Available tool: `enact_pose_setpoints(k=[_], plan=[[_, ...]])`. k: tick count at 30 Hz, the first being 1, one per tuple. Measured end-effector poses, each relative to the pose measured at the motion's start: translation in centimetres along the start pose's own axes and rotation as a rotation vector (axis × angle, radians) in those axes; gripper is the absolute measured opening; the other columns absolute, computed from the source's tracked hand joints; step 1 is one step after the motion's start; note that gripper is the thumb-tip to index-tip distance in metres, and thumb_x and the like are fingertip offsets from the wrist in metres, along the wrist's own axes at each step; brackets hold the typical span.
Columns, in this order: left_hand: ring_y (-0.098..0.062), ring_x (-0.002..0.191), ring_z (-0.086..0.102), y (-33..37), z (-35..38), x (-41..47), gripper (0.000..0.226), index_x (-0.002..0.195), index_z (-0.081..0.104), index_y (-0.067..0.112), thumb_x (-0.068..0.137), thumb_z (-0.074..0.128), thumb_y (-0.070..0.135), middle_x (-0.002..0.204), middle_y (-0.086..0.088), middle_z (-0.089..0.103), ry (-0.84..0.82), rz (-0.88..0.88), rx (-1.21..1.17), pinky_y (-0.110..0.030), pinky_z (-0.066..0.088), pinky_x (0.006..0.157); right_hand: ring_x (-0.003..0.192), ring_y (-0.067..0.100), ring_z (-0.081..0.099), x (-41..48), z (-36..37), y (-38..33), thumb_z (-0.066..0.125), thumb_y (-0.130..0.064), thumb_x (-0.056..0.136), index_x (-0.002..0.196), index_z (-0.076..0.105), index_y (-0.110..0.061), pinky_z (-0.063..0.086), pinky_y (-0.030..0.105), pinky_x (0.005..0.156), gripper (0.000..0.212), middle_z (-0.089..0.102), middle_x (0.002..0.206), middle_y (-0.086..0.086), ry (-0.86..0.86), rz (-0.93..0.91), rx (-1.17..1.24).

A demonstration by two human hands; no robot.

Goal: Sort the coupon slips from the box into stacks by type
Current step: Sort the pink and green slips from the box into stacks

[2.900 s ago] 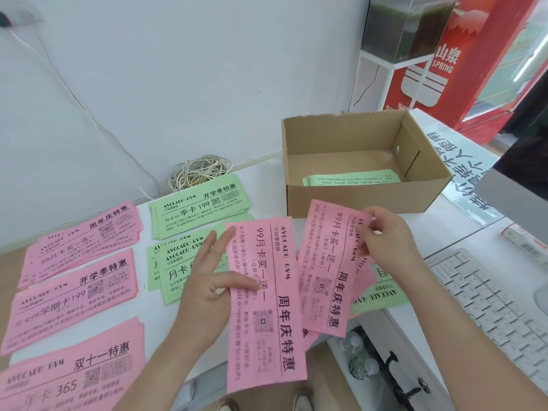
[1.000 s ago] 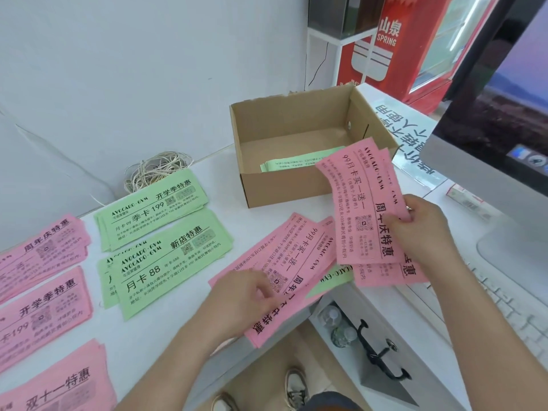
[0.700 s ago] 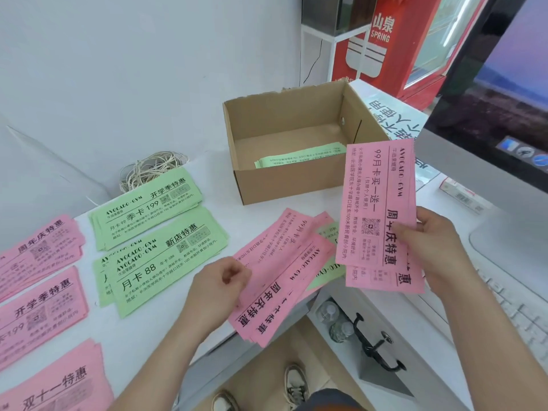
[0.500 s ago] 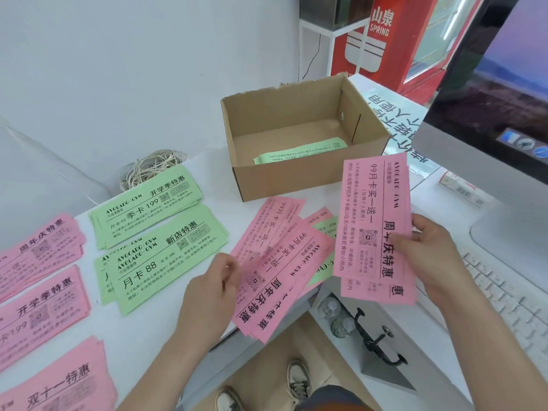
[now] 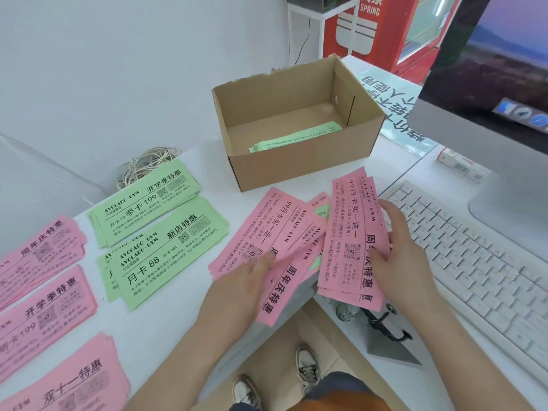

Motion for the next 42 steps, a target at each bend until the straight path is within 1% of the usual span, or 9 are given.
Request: enact_pose_setpoints(k=[5, 9, 14, 18, 21, 28, 32, 38, 42], plan=[[-0.013, 0.082, 0.063, -1.5, -1.4, 0.4, 0.044, 0.124, 0.049, 0.044, 0.089, 0.051, 0.018, 0.123, 0.018, 0.057, 0.033, 0.071, -0.156, -0.027, 0.048, 0.063, 0.073, 0.017, 0.058, -1.6, 0.9, 0.0, 0.048, 0.006, 0.084, 0.128, 0.03, -0.05, 0.04, 0.028, 0.056, 0.073, 0.06, 0.099, -0.004, 0.092, -0.103, -0.075], [-0.023, 0.109, 0.053, 1.5, 1.5, -0.3, 0.053, 0.129, 0.036, 0.025, 0.088, 0.041, 0.058, 0.131, 0.004, 0.043, -0.18, 0.099, 0.167, -0.036, 0.047, 0.072, 0.076, 0.015, 0.059, -2.7, 1.2, 0.7, 0.048, 0.006, 0.084, 0.128, 0.026, -0.055, 0.044, 0.031, 0.056, 0.078, 0.061, 0.103, -0.004, 0.133, -0.038, -0.047], [-0.022, 0.106, 0.053, 1.5, 0.9, 0.5, 0.052, 0.134, 0.029, 0.019, 0.092, 0.039, 0.049, 0.131, -0.001, 0.044, -0.146, 0.042, 0.145, -0.033, 0.04, 0.076, 0.07, 0.021, 0.061, -3.7, 0.6, 0.6, 0.049, 0.006, 0.087, 0.137, 0.001, -0.066, 0.053, 0.038, 0.058, 0.1, 0.053, 0.098, -0.004, 0.145, -0.005, -0.073], [-0.025, 0.107, 0.057, -0.3, -0.1, 0.4, 0.05, 0.14, 0.032, 0.022, 0.094, 0.04, 0.039, 0.135, 0.0, 0.048, -0.067, 0.011, 0.015, -0.035, 0.042, 0.081, 0.094, 0.011, 0.055, -4.0, -0.3, 0.9, 0.048, 0.005, 0.089, 0.139, 0.042, -0.038, 0.05, 0.021, 0.078, 0.066, 0.054, 0.122, -0.007, 0.217, -0.022, -0.067], [-0.031, 0.079, 0.062, -2.8, -0.9, 0.0, 0.028, 0.109, 0.059, 0.026, 0.089, 0.04, 0.02, 0.1, -0.001, 0.062, 0.092, -0.062, -0.163, -0.034, 0.043, 0.061, 0.096, 0.02, 0.061, -4.4, -0.9, 1.3, 0.052, 0.003, 0.09, 0.12, 0.064, -0.019, 0.056, 0.038, 0.084, 0.038, 0.059, 0.114, -0.002, 0.332, -0.023, -0.001], [-0.019, 0.11, 0.05, 1.3, 1.3, -0.9, 0.064, 0.129, 0.041, 0.021, 0.083, 0.041, 0.067, 0.128, 0.003, 0.042, -0.106, 0.027, 0.18, -0.03, 0.044, 0.077, 0.101, 0.015, 0.059, -4.7, 0.6, 2.2, 0.054, 0.0, 0.089, 0.119, 0.064, -0.018, 0.051, 0.033, 0.087, 0.037, 0.061, 0.124, 0.0, 0.247, 0.069, 0.026], [-0.025, 0.103, 0.049, 2.4, 1.4, -0.2, 0.054, 0.123, 0.039, 0.016, 0.087, 0.04, 0.056, 0.119, -0.005, 0.044, -0.094, 0.019, 0.229, -0.032, 0.041, 0.074, 0.111, 0.012, 0.052, -4.5, 1.3, 2.1, 0.053, 0.002, 0.088, 0.124, 0.062, -0.017, 0.038, 0.021, 0.09, 0.042, 0.057, 0.132, 0.0, 0.174, 0.053, -0.041], [-0.016, 0.09, 0.059, 0.0, -1.2, 0.5, 0.031, 0.121, 0.053, 0.037, 0.093, 0.04, 0.034, 0.092, 0.008, 0.057, -0.043, 0.004, -0.074, -0.031, 0.042, 0.071, 0.096, 0.016, 0.062, -4.1, 0.4, 3.0, 0.052, 0.001, 0.088, 0.114, 0.063, -0.029, 0.057, 0.039, 0.078, 0.041, 0.056, 0.128, -0.003, 0.182, 0.163, 0.189], [-0.024, 0.068, 0.056, -5.1, -1.7, -0.4, 0.011, 0.099, 0.052, 0.017, 0.095, 0.047, 0.026, 0.079, 0.0, 0.06, 0.065, -0.307, -0.443, -0.033, 0.046, 0.061, 0.081, 0.013, 0.068, -3.5, -0.2, 3.0, 0.052, 0.005, 0.086, 0.103, 0.066, -0.031, 0.058, 0.03, 0.063, 0.041, 0.057, 0.121, -0.006, 0.212, 0.234, 0.391]])
Point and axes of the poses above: each hand's wrist, its own x-axis towards the middle knuckle, its own z-axis out of the palm, y = z × x, the point moved 9 cm from there along x, towards the middle knuckle
